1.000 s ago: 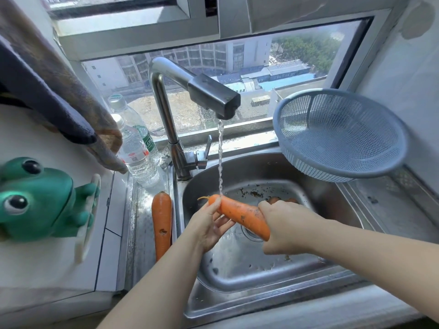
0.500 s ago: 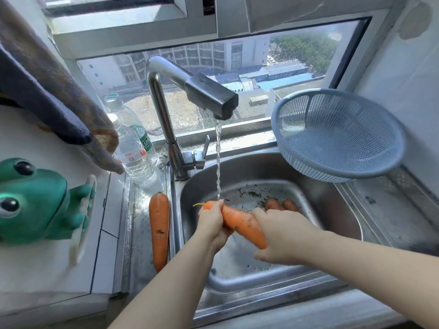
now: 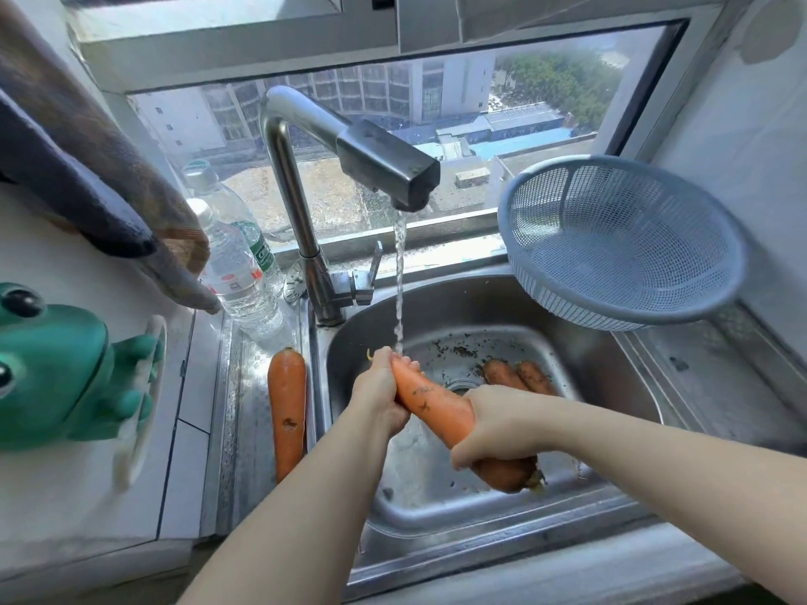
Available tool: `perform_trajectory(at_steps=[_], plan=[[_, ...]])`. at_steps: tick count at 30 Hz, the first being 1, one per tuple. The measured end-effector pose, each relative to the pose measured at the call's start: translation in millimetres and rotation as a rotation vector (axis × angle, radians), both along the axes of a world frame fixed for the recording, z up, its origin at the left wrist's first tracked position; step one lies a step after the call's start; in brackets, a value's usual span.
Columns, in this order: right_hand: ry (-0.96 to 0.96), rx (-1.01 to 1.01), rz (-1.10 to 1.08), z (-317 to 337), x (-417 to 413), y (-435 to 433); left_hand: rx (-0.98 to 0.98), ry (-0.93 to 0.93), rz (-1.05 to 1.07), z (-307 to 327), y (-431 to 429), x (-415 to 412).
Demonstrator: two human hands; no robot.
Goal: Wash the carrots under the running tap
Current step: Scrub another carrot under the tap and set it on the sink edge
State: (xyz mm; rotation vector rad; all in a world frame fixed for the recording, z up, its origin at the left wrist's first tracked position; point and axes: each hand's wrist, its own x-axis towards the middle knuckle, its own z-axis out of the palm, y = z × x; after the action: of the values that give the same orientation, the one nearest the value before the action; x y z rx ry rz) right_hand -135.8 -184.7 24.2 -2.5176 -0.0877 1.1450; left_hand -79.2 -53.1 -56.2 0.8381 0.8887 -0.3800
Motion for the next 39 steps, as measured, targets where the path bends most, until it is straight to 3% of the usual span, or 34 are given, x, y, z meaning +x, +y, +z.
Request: perform_trajectory(at_steps=[4,12,16,20,24,27,30,33,36,39], plan=[[-0.185,-0.174,0.153,12.6,-6.8,6.0,0.205,-0.013,-0.026,-9.8,-7.2,1.9],[0.131,0.067,-0.107,-2.6,5.2,-9.0,0.215,-0.223,-0.178,-18.8,-14.6,-24.1],[0.015,-0.029,-0.001,2.9,0.6,4.0,0.301,-0.216,-0.211,-11.5,-6.3,-17.5],[-0.101,-0.122,0.108,10.3,0.8,12.3,0.446,-0.082,-0.171,-17.6,-3.6,-2.5],[-0.207,-0.208,0.231,17.0,-6.6,13.8,0.266,0.054,-0.071,-20.0,-0.4,4.3],[-0.151,-0.185,0.213,17.6,-5.8,7.6,0.077,0.104,-0.042,-15.3,1.2,4.6],[0.018,-0.044,0.024,8.7,2.8,-6.5,-0.128,0.049,0.073,-5.3,-0.8,-1.4],[0.253,0.245,-0.282,3.7,6.3,-15.8,-0.26,-0.039,0.14,-2.1,-5.8,-7.3],[0.417,0.389,-0.502,2.9,6.9,-21.0,-0.265,-0.098,0.072,-2.5,-6.8,-12.1],[0.511,0.466,-0.569,6.3,7.6,-21.7,-0.227,-0.164,-0.018,-1.2,-4.8,-15.2]])
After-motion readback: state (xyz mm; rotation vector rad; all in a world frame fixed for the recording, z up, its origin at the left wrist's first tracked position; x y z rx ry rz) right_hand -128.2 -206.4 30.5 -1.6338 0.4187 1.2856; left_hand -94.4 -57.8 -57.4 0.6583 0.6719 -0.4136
